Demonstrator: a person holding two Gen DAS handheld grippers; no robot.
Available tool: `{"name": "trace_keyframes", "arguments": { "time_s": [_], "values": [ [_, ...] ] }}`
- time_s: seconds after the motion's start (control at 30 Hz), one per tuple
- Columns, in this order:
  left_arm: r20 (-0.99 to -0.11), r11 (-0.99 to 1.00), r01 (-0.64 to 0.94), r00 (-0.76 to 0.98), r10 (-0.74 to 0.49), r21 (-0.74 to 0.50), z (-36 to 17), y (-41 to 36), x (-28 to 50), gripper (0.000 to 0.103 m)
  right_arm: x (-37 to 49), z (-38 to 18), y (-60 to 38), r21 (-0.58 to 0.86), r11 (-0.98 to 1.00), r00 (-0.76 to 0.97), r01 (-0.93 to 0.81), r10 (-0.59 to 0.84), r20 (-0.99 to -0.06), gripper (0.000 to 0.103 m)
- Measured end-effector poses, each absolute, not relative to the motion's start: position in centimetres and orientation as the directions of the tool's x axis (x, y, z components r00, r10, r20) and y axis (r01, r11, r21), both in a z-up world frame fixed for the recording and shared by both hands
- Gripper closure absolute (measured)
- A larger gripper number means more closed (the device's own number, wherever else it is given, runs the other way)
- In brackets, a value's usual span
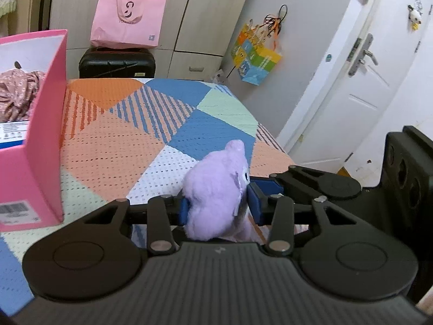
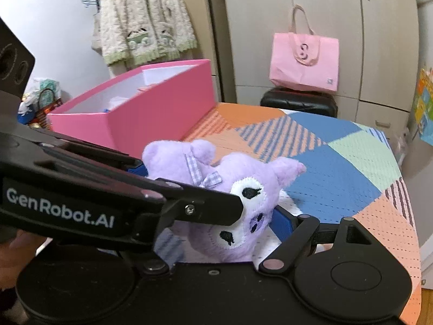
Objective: Organize soft objects
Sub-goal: 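Lift the purple plush with both grippers and carry it over the pink box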
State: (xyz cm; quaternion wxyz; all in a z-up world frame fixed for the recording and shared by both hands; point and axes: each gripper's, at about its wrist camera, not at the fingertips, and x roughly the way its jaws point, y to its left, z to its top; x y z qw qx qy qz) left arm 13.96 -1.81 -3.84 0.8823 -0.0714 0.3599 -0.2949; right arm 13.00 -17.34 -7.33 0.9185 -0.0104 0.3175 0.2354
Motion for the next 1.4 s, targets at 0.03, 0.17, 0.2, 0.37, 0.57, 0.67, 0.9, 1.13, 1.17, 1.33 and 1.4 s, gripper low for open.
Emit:
{"name": "trace_keyframes", "arguments": {
  "time_s": [0.03, 0.17, 0.2, 0.37, 0.57, 0.67, 0.9, 1.13, 1.17, 1.33, 1.4],
  "values": [
    [-0.591, 0.812, 0.471, 0.564, -0.577, -0.344, -3.7, -1.5, 13.6, 0.062, 12.7, -7.1, -17.1, 0.129, 0.885, 0.684, -0.446, 0.431, -0.589, 0.016],
    [-0.597, 0.783, 0.478, 0.513, -0.617, -0.397, -3.5, 0.1, 12.4, 0.064, 11.4, -6.0, -15.9, 0.106, 0.864, 0.656, -0.492, 0.448, -0.608, 0.016],
    [-0.598, 0.775, 0.479, 0.5, -0.627, -0.412, -3.5, 0.6, 12.1, 0.066, 11.1, -5.8, -15.6, 0.106, 0.858, 0.648, -0.502, 0.455, -0.611, 0.016],
    [-0.583, 0.767, 0.469, 0.502, -0.639, -0.437, -2.9, 3.2, 10.9, 0.068, 10.3, -4.6, -13.9, 0.111, 0.83, 0.62, -0.547, 0.491, -0.612, 0.017],
    [-0.573, 0.797, 0.466, 0.557, -0.601, -0.384, -0.8, 5.6, 10.1, 0.069, 10.7, -3.0, -11.8, 0.127, 0.789, 0.598, -0.602, 0.55, -0.583, 0.017],
    [-0.57, 0.812, 0.462, 0.582, -0.58, -0.356, 0.6, 6.6, 9.9, 0.069, 10.8, -1.9, -10.5, 0.105, 0.766, 0.597, -0.634, 0.571, -0.564, 0.017],
    [-0.54, 0.855, 0.425, 0.663, -0.518, -0.299, 3.6, 9.6, 9.4, 0.069, 11.9, 0.7, -7.4, 0.078, 0.711, 0.584, -0.699, 0.629, -0.513, 0.017],
    [-0.494, 0.885, 0.376, 0.734, -0.466, -0.276, 4.7, 12.1, 10.3, 0.069, 13.4, 1.7, -4.8, 0.067, 0.673, 0.584, -0.736, 0.683, -0.439, 0.016],
    [-0.492, 0.888, 0.373, 0.739, -0.46, -0.27, 4.8, 12.3, 10.6, 0.069, 13.8, 1.7, -4.4, 0.06, 0.668, 0.585, -0.742, 0.688, -0.429, 0.017],
    [-0.487, 0.892, 0.354, 0.748, -0.451, -0.282, 4.7, 13.2, 12.6, 0.069, 15.8, 1.5, -3.6, 0.06, 0.646, 0.572, -0.761, 0.712, -0.408, 0.017],
    [-0.487, 0.895, 0.344, 0.753, -0.443, -0.283, 4.5, 13.4, 13.6, 0.069, 16.9, 1.6, -3.3, 0.064, 0.646, 0.568, -0.761, 0.711, -0.415, 0.017]
  ]
}}
